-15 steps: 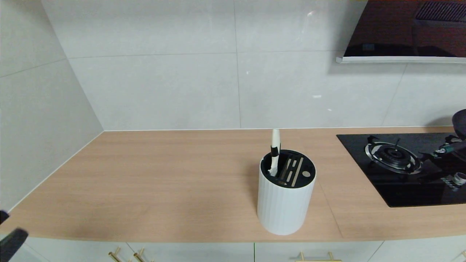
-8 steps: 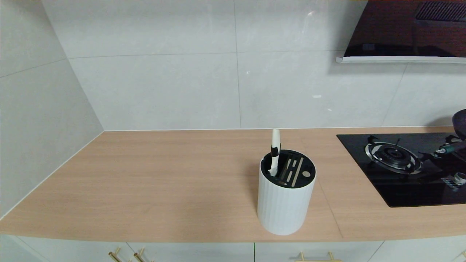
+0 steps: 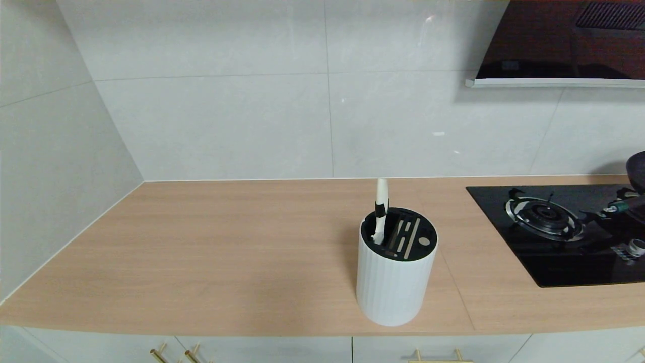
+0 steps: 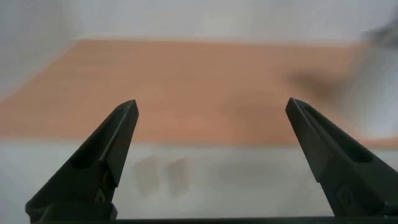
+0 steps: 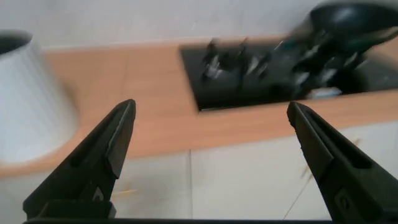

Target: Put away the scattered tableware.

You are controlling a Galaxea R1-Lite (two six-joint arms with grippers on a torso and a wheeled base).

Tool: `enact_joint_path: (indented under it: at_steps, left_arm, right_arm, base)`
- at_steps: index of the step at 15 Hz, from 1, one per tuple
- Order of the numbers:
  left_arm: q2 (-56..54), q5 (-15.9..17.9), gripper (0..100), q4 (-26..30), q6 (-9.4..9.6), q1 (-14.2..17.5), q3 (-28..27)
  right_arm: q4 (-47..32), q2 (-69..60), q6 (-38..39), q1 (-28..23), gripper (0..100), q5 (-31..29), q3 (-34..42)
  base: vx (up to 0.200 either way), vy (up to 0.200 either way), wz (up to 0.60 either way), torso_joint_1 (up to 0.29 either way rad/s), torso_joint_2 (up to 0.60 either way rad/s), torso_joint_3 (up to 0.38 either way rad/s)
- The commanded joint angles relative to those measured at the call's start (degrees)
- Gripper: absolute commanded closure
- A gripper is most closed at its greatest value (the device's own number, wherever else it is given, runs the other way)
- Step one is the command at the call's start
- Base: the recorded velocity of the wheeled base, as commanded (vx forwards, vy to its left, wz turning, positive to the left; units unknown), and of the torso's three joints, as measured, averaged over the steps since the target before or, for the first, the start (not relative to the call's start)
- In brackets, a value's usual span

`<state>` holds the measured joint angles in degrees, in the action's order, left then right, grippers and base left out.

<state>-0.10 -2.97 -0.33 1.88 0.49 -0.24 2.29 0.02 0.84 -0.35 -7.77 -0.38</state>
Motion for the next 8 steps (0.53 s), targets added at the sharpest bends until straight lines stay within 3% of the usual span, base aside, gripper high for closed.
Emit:
enact_joint_path:
  at_steps: [1,3,4,5,8]
  left_arm:
    - [0.1,-0.1,0,0.1,0.06,0.0,0.2]
    - [0.1,0.2,0,0.0,-0.12,0.0,0.2]
    - [0.1,0.7,0,0.0,-1.88,0.0,0.2]
    - [0.1,0.7,0,0.1,-2.40,0.0,0.2]
    - [0.1,0.7,0,0.0,-2.32,0.0,0.2]
  right_arm:
    - [-1.9,0.1,1.8,0.0,0,3.3,0.3]
    - [-2.5,0.1,1.4,0.0,0,4.5,0.2]
    - [-2.6,0.1,0.5,0.1,0,5.5,0.3]
    - [-2.6,0.1,0.3,0.1,0,6.2,0.3]
    - [-2.5,0.1,0.4,0.1,0,6.3,0.3]
  base:
    - [0.000,0.000,0.00,0.000,0.00,0.000]
    - [0.000,0.000,0.00,0.000,0.00,0.000]
    - [0.000,0.000,0.00,0.000,0.00,0.000]
    - [0.000,0.000,0.00,0.000,0.00,0.000]
    - [0.000,0.000,0.00,0.000,0.00,0.000]
